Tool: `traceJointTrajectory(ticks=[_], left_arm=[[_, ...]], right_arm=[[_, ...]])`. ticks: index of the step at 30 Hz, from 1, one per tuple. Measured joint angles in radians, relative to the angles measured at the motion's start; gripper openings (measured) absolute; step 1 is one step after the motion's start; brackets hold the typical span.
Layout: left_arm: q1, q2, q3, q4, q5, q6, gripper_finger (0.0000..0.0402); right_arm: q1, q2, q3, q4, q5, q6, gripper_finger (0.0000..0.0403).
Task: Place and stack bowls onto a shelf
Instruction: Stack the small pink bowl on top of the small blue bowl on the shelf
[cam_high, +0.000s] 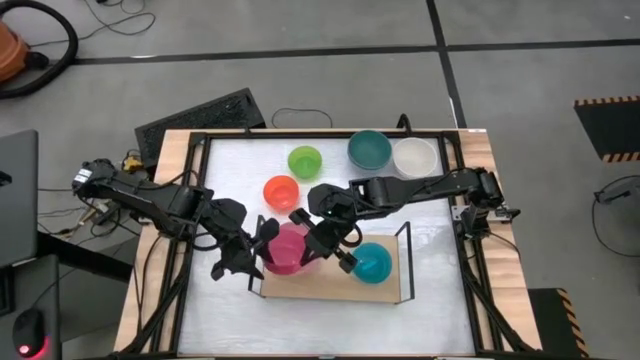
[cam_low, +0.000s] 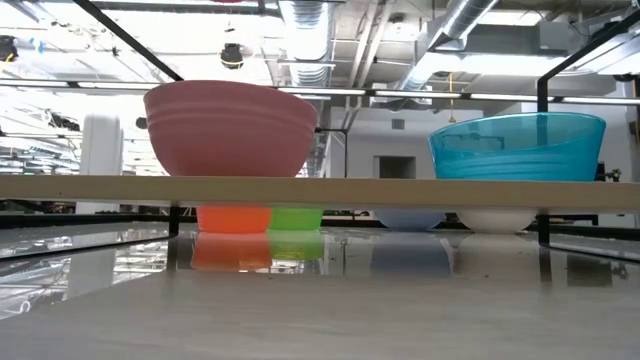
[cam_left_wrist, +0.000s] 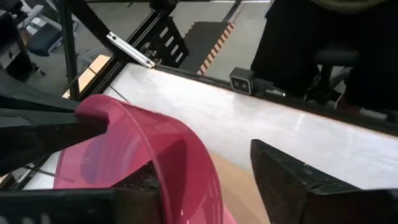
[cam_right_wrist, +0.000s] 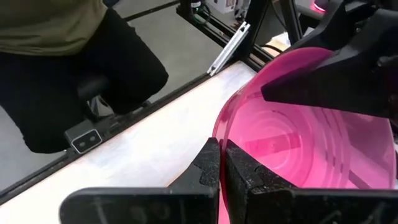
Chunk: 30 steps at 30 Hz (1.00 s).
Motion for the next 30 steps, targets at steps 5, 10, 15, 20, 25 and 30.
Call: traceJointTrajectory(ticks=[5, 10, 15, 20, 25, 30], left_arm=[[-0.008, 0.0, -0.001, -0.015, -0.076, 0.009, 0.0192], [-0.011, -0.023, -0.002, -0.039, -0.197, 0.011, 0.0196], [-0.011, -0.079, -0.003, -0.049, -0.341, 0.011, 0.0196], [-0.011, -0.154, -0.003, -0.073, -0.41, 0.023, 0.0197], [-0.01, -0.233, -0.003, -0.098, -0.55, -0.06, 0.0197], [-0.009, -0.287, -0.003, -0.104, -0.664, -0.239, 0.0197]], right_arm=[[0.0, 0.0, 0.0, -0.014, -0.003, 0.0, 0.0025], [-0.006, 0.0, 0.0, -0.025, -0.003, 0.008, 0.0024], [-0.006, -0.003, 0.0, -0.03, -0.005, 0.008, 0.0024], [-0.005, -0.004, 0.0, -0.055, -0.001, 0.018, 0.0024], [-0.011, -0.021, 0.002, -0.193, 0.176, 0.171, 0.0024], [-0.002, -0.05, 0.001, -0.476, 0.406, 0.456, 0.0024]])
